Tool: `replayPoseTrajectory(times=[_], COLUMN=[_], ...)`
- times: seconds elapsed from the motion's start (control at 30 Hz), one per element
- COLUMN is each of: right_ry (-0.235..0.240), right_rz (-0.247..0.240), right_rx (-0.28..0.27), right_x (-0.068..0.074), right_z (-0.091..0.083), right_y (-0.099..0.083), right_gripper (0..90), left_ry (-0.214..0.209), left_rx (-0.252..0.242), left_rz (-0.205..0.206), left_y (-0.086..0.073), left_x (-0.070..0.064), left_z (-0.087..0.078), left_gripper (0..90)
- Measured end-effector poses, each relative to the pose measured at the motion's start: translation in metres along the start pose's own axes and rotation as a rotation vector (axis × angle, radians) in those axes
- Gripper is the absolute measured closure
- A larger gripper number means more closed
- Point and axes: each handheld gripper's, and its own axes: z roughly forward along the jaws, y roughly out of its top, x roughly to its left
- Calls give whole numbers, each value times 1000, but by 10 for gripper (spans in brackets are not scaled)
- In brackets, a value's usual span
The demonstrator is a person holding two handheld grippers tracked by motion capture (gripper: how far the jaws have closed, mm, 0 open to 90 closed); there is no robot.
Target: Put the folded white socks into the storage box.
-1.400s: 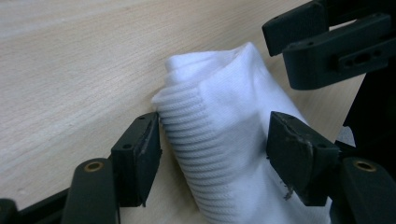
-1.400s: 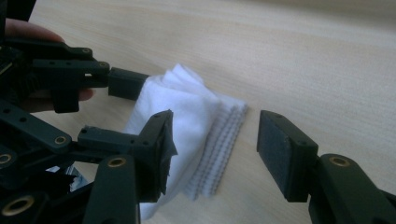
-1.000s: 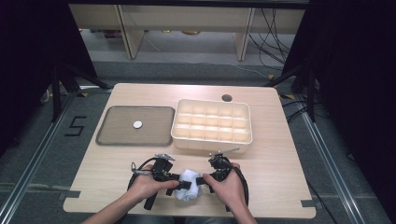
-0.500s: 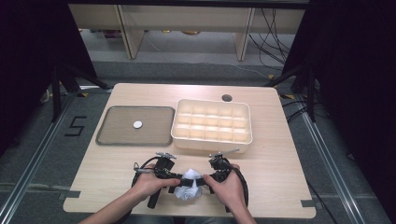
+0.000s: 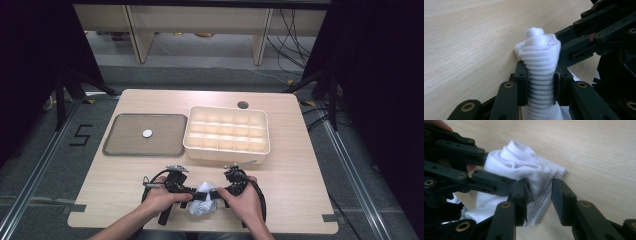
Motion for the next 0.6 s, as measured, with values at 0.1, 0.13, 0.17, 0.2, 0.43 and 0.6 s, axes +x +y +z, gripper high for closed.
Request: replayPoseTrajectory(times=[0.1, 0.13, 0.17, 0.2, 0.43, 0.6], right_ry=[-16, -14, -30, -18, -82, -116], right_rz=[-27, 12, -25, -40, -55, -47], right_rx=[-44, -60, -96, -129, -278, -330], right_x=[4, 9, 7, 6, -2, -13], right_z=[-6, -11, -14, -19, -54, -61], right_y=[-2, -3, -3, -4, -8, -16], right_gripper=[621, 602, 595, 591, 579, 578], left_ry=[-2, 4, -20, -13, 30, 62], left_rx=[-11, -12, -30, -40, -113, -177], left_rz=[12, 21, 34, 47, 145, 198], left_y=[0, 0, 0, 0, 5, 10], left_x=[-2, -2, -2, -3, -10, -15], left_z=[-3, -5, -5, -7, -20, -30], left_gripper=[699, 700, 700, 701, 702, 701])
